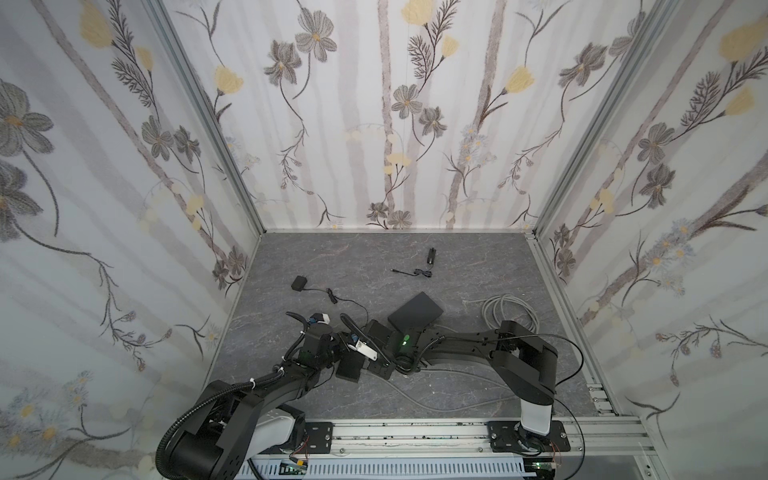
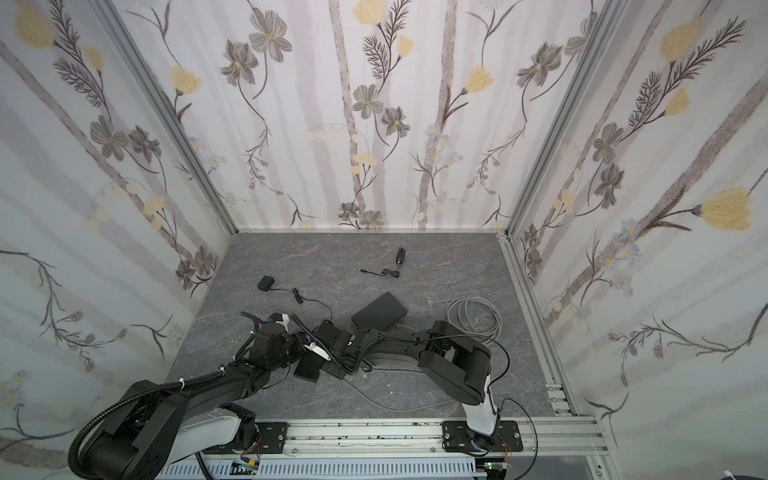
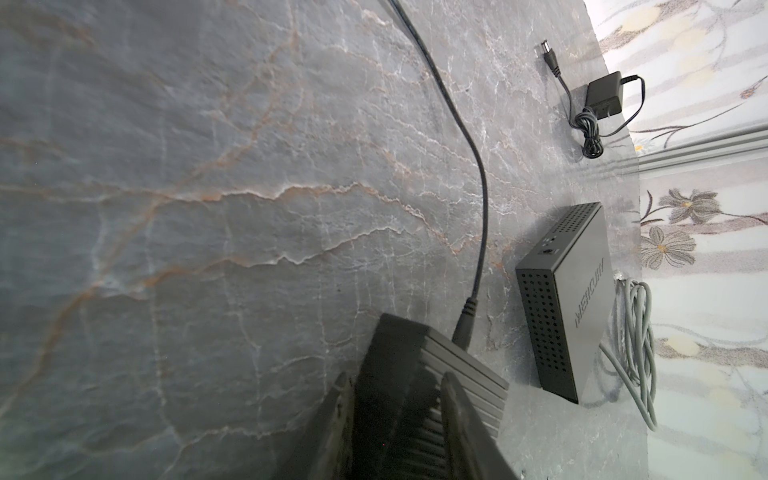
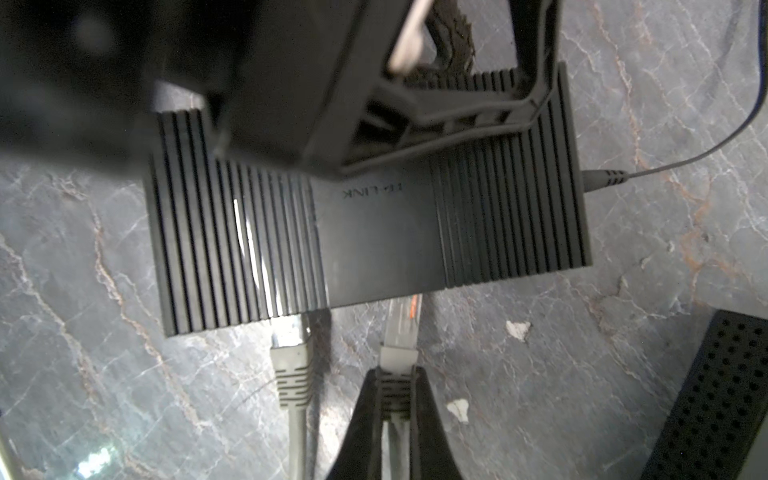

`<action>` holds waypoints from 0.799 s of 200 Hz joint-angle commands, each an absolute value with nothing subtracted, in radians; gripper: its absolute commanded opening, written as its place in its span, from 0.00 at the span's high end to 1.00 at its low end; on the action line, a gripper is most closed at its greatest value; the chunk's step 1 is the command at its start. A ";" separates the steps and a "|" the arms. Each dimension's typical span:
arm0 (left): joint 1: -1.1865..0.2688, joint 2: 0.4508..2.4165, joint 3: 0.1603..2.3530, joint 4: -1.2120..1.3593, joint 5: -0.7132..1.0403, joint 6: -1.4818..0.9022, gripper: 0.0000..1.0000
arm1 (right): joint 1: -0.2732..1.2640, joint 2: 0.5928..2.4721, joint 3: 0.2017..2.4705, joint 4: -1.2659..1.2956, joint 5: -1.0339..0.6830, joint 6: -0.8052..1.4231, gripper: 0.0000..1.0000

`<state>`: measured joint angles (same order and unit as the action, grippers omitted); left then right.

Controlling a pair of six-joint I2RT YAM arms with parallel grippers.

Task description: Insert the plug into the switch port

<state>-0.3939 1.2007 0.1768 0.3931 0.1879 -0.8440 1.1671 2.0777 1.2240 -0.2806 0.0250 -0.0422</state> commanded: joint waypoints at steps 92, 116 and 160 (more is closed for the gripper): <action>-0.407 1.212 0.172 0.172 0.340 -0.850 0.65 | 1.160 2.080 1.219 0.069 -0.060 -0.169 1.00; -0.408 1.216 0.175 0.179 0.341 -0.854 0.65 | 1.160 2.087 1.234 0.069 -0.058 -0.181 1.00; -0.414 1.218 0.174 0.180 0.339 -0.856 0.65 | 1.162 2.111 1.281 0.066 -0.048 -0.203 1.00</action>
